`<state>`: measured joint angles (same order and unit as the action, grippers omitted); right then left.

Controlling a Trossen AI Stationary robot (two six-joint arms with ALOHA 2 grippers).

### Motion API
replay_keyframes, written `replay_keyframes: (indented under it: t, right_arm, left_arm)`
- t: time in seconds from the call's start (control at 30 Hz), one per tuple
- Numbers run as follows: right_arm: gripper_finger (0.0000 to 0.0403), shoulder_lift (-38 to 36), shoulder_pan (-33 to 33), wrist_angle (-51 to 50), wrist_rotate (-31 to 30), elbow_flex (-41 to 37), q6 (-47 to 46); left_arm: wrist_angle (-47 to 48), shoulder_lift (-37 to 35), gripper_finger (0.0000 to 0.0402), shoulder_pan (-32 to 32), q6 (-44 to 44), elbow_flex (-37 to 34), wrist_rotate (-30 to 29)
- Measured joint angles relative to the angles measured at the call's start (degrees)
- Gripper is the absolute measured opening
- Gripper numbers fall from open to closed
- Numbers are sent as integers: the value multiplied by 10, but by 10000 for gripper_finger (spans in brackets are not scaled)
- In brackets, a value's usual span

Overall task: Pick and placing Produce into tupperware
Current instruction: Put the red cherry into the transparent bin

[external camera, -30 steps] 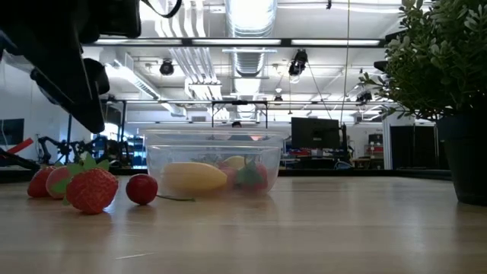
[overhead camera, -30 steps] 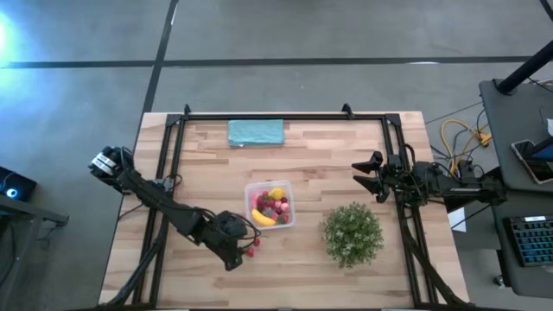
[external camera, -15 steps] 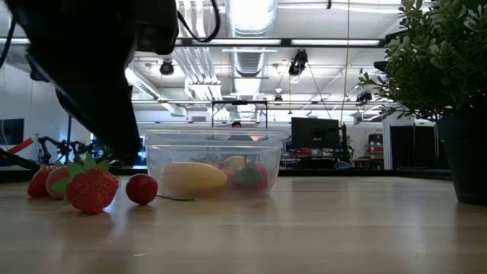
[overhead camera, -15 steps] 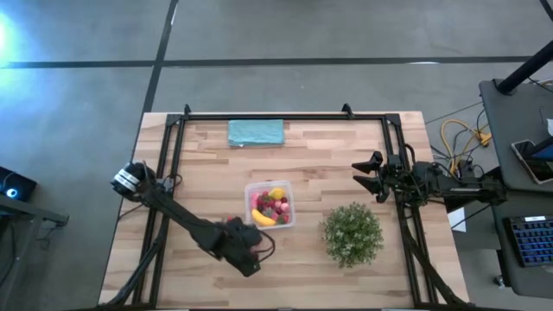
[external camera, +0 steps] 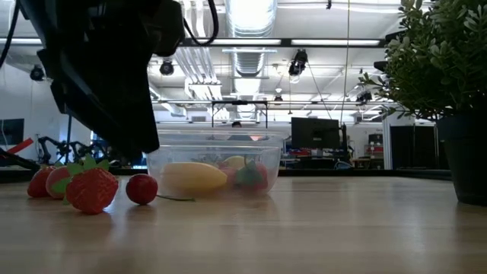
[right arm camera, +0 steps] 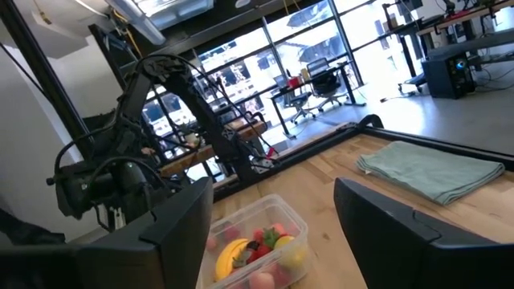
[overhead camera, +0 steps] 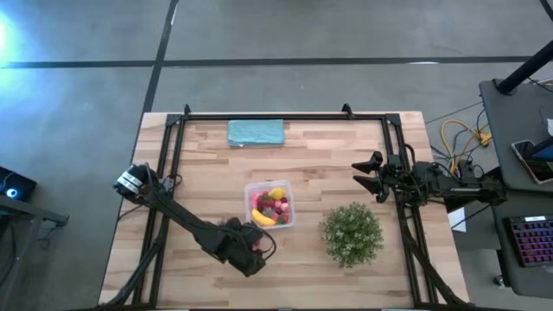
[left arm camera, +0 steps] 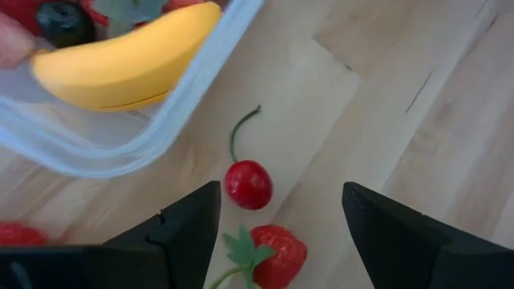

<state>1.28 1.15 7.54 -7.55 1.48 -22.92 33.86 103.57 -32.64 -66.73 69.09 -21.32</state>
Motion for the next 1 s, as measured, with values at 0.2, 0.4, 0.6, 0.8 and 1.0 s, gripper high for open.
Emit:
replay_keyframes:
  t: [0.2, 0.4, 0.6, 0.8, 1.0]
  right_arm:
    - [247, 0, 0, 0, 0, 0, 0]
    - [250, 0, 0, 0, 0, 0, 0]
    - [250, 0, 0, 0, 0, 0, 0]
    - [248, 0, 0, 0, 0, 0, 0]
    - [253, 0, 0, 0, 0, 0, 0]
  left_arm:
    - [-9, 24, 247, 0, 0, -1, 1]
    - [-8, 41, 247, 0, -3, -1, 0]
    - [-8, 49, 247, 0, -4, -1, 0]
    - [-8, 49, 246, 8, -4, -2, 0]
    - [-8, 49, 214, 21, -4, -9, 3]
